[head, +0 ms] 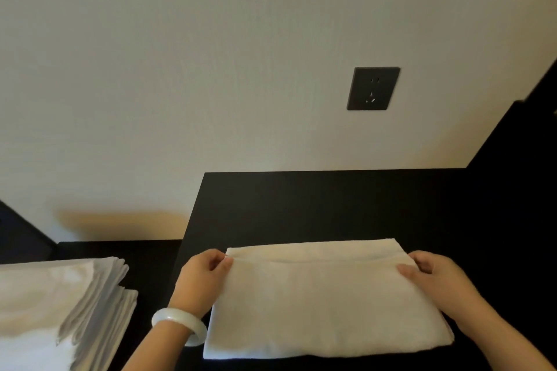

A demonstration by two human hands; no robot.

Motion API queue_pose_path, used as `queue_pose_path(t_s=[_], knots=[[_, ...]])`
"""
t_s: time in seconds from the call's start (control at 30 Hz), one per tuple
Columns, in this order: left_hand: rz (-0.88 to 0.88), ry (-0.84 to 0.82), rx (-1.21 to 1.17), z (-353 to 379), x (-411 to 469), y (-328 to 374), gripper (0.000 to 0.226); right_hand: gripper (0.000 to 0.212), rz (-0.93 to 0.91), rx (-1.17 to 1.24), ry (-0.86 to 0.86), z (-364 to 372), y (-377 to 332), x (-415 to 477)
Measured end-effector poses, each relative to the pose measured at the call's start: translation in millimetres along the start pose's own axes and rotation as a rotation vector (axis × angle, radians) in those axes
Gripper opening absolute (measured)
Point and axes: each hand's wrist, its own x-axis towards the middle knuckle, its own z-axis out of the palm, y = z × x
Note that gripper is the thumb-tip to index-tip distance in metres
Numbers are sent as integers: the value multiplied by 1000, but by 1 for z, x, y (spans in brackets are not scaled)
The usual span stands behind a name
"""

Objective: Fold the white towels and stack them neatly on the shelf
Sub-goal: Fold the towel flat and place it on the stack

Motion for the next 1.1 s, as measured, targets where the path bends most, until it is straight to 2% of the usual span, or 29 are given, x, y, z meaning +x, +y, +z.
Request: queue_pose_path(t_s=[0.1,0.17,0.27,0.4,0.6,0.67,0.73,0.8,0.87,0.9,0.93,1.0,1.03,1.1], knots=[[8,101,-59,-6,3,7,8,9,-18,153,51,-13,-18,3],[-7,128,-34,-4,13,9,6,11,-15,173,123,-10,-27,16],[-41,120,12,9,22,10,4,7,-3,-53,194,14,-26,36],[-59,193,22,23,22,11,8,17,22,-357,355,43,-18,41],[-77,186,128,22,26,14,11,17,-12,-471,412,47,-29,35],[10,264,347,26,21,17,20,30,-73,-574,471,51,-32,28],[238,368,574,38,13,23,35,48,-188,-685,495,62,-40,18],[490,402,569,59,5,29,37,59,-403,-642,443,80,-49,6],[636,276,559,83,0,34,41,59,-619,-653,326,102,-58,-4],[655,191,599,94,-3,34,45,51,-692,-679,257,112,-61,-8],[654,147,652,103,-3,30,47,44,-714,-690,184,120,-60,-9],[582,87,718,108,0,16,54,55,-599,-710,3,127,-53,-4],[547,93,726,106,2,5,57,63,-542,-726,-18,123,-46,-1],[482,154,732,96,4,-12,60,70,-448,-746,61,101,-28,7]])
